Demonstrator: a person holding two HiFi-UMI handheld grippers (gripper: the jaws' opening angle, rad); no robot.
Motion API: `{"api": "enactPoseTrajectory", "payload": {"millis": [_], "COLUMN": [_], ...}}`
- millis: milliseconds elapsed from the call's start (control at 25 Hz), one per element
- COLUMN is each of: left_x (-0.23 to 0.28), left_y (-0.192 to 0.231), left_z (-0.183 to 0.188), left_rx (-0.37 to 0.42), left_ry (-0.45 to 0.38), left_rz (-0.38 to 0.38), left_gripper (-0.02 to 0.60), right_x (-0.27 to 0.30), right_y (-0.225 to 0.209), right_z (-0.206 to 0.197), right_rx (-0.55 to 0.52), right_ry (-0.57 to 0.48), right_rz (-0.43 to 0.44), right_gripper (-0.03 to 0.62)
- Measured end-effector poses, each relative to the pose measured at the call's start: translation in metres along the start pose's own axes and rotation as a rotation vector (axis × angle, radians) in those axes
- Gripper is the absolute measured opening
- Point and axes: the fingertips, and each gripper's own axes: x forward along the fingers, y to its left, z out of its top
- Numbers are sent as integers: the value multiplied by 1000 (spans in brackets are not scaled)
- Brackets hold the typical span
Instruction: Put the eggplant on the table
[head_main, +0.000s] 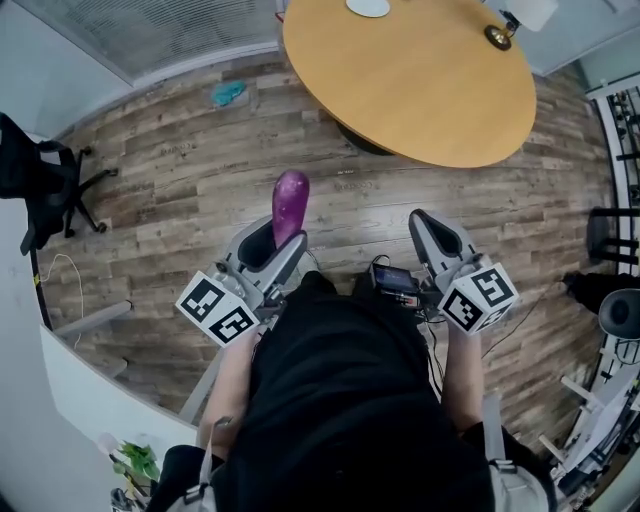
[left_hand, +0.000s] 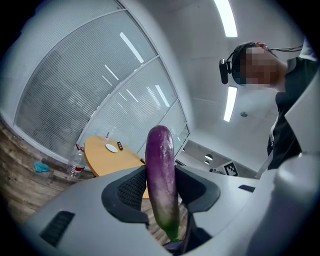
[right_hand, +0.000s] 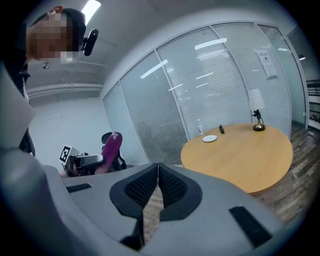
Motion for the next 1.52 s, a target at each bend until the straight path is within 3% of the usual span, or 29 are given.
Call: {"api": "enactPoseTrajectory", "payload": {"millis": [400, 840, 1160, 1520], "left_x": [-21, 17, 92, 183], "left_y": [37, 72, 112, 128], "left_z": [10, 31, 75, 100], "left_rx": [0, 6, 40, 79], "left_ry": [28, 22, 45, 105], "left_rz": [-1, 53, 62, -11], "left_gripper": [186, 186, 186, 186], "right_x": [17, 76, 133, 141], "right_y": [14, -32, -95, -157], "right_z": [-1, 23, 73, 101], "right_rx": [-25, -12, 20, 83], "right_ry": [29, 38, -23, -107], "right_rz": [-68, -27, -18, -83], "right_gripper": [18, 18, 18, 18]}}
